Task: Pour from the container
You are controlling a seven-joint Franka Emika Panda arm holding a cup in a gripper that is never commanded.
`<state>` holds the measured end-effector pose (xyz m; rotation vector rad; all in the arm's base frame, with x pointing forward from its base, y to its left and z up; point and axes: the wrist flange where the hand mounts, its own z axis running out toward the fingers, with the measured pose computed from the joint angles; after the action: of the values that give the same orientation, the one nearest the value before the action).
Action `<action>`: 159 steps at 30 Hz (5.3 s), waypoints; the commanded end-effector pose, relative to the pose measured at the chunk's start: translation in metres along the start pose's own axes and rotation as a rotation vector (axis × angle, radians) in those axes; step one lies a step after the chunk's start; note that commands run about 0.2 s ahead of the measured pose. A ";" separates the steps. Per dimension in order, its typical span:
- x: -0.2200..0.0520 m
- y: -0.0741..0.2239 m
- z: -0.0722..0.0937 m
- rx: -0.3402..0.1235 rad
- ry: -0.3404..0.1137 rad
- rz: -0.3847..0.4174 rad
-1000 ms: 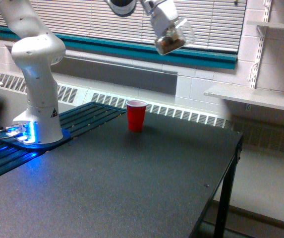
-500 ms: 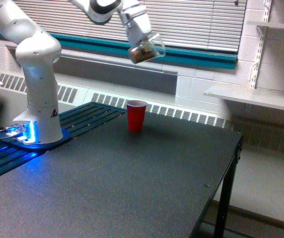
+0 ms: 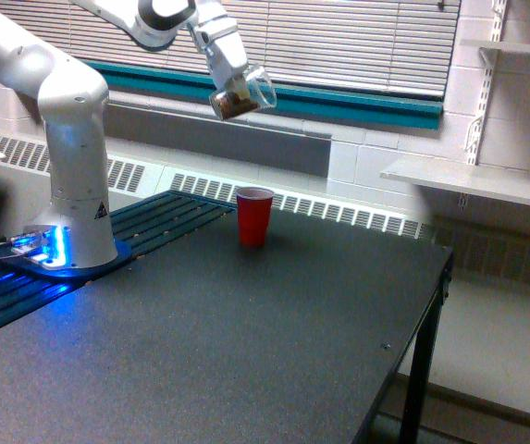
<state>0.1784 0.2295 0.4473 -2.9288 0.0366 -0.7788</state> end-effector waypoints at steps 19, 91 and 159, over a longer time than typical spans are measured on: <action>-0.013 -0.020 0.020 -0.006 -0.130 0.131; -0.036 -0.043 0.061 -0.080 -0.373 0.460; -0.061 -0.022 0.101 -0.136 -0.592 0.558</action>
<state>0.1749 0.2670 0.3380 -2.8907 0.8400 0.1520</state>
